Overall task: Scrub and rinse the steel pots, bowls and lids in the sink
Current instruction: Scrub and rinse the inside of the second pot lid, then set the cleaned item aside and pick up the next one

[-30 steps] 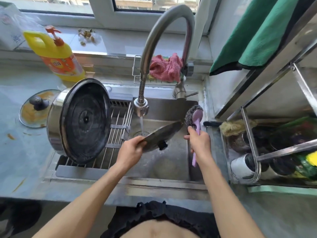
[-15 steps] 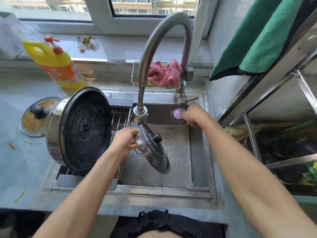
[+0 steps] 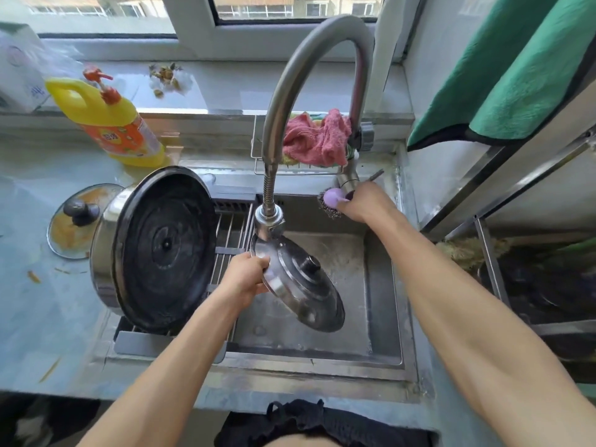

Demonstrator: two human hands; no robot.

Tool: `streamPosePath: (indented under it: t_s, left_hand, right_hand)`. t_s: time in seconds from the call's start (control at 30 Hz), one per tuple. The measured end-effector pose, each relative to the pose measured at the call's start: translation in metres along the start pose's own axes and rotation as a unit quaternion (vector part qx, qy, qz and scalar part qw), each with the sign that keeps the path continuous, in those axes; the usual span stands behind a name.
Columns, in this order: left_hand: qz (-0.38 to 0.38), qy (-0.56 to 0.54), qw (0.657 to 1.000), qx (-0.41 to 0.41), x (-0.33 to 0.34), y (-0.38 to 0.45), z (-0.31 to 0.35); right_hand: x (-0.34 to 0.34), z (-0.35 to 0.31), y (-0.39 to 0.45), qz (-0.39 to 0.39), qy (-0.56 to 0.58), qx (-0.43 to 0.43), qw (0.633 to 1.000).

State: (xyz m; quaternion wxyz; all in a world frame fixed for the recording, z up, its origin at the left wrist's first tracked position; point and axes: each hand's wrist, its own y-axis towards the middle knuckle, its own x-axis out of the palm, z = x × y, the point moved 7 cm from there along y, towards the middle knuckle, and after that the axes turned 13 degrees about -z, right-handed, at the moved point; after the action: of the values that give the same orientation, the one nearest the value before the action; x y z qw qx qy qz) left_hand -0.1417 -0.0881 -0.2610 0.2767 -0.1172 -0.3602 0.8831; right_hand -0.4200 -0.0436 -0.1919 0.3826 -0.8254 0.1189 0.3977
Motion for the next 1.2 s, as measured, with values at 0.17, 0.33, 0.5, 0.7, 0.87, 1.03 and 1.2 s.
streamPosePath:
  t_s: [0.17,0.33,0.5,0.7,0.87,1.03,1.2]
  left_hand:
    - [0.035,0.206,0.977,0.045,0.014,-0.002,0.007]
    - [0.078,0.258,0.961,0.066,0.020,-0.004,0.004]
    - [0.109,0.214,0.967,0.083,0.012,-0.017,0.000]
    - [0.062,-0.228,0.972,0.008,-0.006,-0.017,-0.054]
    - [-0.007,-0.354,0.935,0.021,0.010,-0.029,-0.073]
    - [-0.078,-0.169,0.981,-0.045,0.022,-0.034,-0.090]
    - [-0.045,0.102,0.994,0.003,-0.005,-0.031,-0.065]
  right_hand:
    - [0.013,0.024,-0.014,-0.034,-0.027,0.015,0.999]
    - [0.047,0.058,-0.034,-0.051,0.004,0.051,0.997]
    - [0.093,0.098,-0.065,-0.067,0.100,0.101,0.988]
    - [0.148,0.121,-0.108,-0.042,0.273,0.161,0.947]
    - [0.161,0.114,-0.128,0.032,0.595,0.133,0.792]
    - [0.132,0.103,-0.139,0.072,0.659,0.069,0.745]
    - [0.085,0.075,-0.154,0.157,0.361,-0.010,0.919]
